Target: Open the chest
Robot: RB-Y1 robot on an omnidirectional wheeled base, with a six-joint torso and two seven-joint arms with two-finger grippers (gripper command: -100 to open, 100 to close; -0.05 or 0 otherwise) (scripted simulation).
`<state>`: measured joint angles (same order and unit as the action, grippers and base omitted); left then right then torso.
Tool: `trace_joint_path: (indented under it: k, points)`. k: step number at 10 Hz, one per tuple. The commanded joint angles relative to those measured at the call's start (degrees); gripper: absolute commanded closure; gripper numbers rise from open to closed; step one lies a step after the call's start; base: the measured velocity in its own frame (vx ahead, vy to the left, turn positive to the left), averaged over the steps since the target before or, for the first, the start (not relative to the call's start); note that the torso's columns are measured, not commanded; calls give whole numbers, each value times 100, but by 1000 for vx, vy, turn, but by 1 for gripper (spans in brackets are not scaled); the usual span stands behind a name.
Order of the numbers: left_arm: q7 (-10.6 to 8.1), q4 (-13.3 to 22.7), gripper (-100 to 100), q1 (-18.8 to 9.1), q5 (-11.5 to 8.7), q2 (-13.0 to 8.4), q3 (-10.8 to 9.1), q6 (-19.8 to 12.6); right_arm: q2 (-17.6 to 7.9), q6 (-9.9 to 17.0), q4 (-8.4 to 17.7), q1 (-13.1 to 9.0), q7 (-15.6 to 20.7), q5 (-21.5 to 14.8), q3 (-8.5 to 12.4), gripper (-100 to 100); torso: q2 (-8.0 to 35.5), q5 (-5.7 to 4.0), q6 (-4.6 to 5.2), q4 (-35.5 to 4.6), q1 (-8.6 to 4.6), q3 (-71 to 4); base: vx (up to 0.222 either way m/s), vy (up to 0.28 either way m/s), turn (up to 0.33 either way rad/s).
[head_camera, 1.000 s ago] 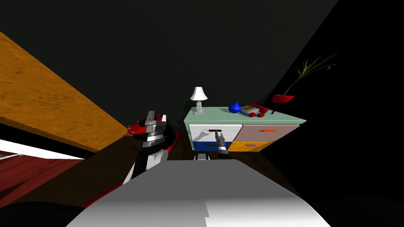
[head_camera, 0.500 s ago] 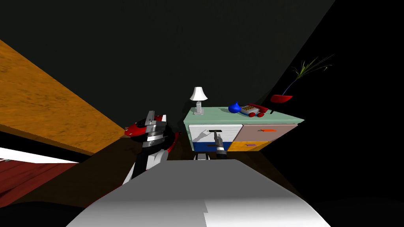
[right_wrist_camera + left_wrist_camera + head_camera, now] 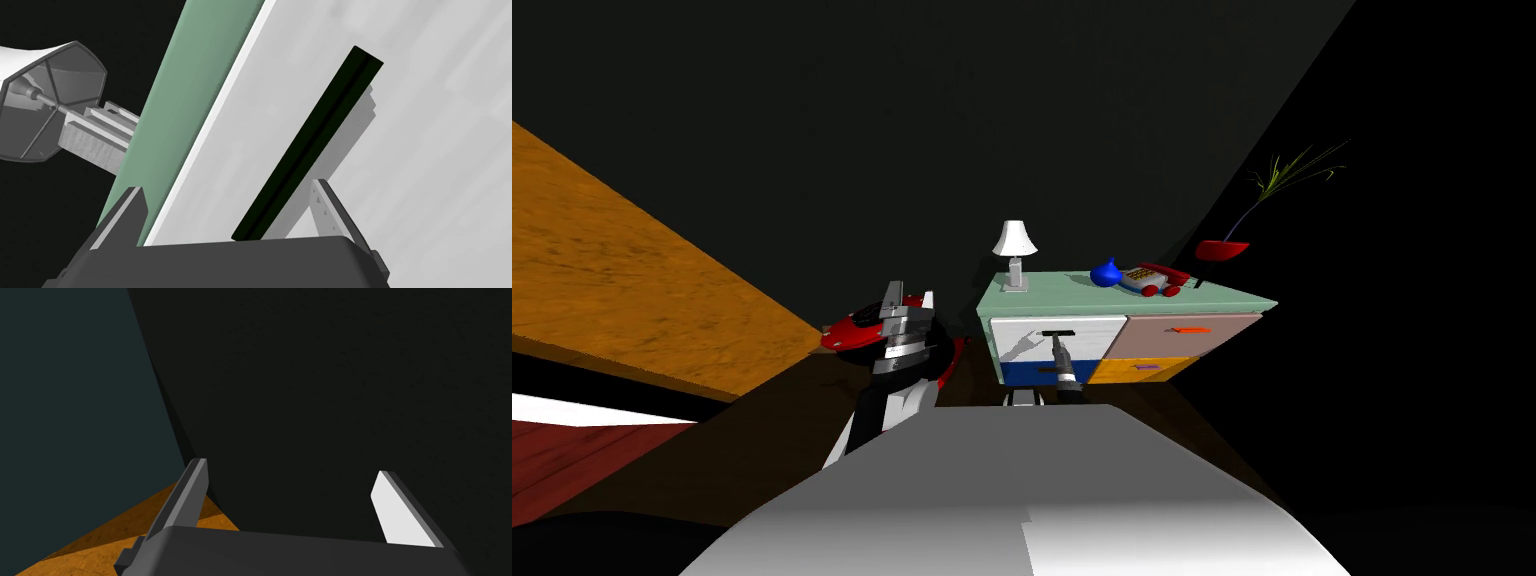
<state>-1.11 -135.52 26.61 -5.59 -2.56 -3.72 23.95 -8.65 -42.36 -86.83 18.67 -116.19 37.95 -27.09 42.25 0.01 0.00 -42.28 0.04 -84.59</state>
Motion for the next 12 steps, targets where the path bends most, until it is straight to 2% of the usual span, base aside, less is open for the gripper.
trace_joint_path:
  k: [1, 2, 3, 4, 5, 6, 9, 10, 12]
  points:
    - [0, 0, 0, 0, 0, 0, 0, 0, 9, -30, 217, -115, -461, 141, -175, -100, 2, 0, 0, 0, -2, 1, 25, 22, -48]
    - [0, 0, 0, 0, 0, 0, 0, 0, 9, -30, 217, -115, -626, 141, -175, -100, 2, -1, 0, 0, -3, 1, 19, 17, -25]
    - [0, 0, 0, 0, 0, 0, 0, 0, 5, -41, 357, -203, -787, 233, -276, -100, 4, -1, 0, -1, -6, 2, 19, 14, -41]
    - [0, 0, 0, 0, 0, 0, 0, 0, 5, -41, 357, -203, -956, 233, -276, -100, 4, -2, 0, -1, -6, 2, 17, 13, -20]
    - [0, 0, 0, 0, 0, 0, 0, 0, -2, -50, 487, -288, -1121, 317, -370, -100, 5, -1, 0, -1, -5, 3, 24, 16, -43]
    - [0, 0, 0, 0, 0, 0, 0, 0, -2, -50, 487, -288, -1249, 317, -370, -100, 2, -1, 0, -1, -3, 2, 17, 13, -23]
    - [0, 0, 0, 0, 0, 0, 0, 0, -20, -66, 716, -441, -1717, 464, -539, -100, 6, -1, 0, -1, -4, 3, 13, 13, -33]
    - [0, 0, 0, 0, 0, 0, 0, 0, -20, -66, 716, -441, -1753, 464, -539, -100, 3, -1, 0, -1, -3, 2, 13, 11, -15]
    - [0, 0, 0, 0, 0, 0, 0, 0, -38, -79, 896, -569, -2142, 579, -676, -100, 3, -1, 0, -1, -5, 2, 15, 11, -37]
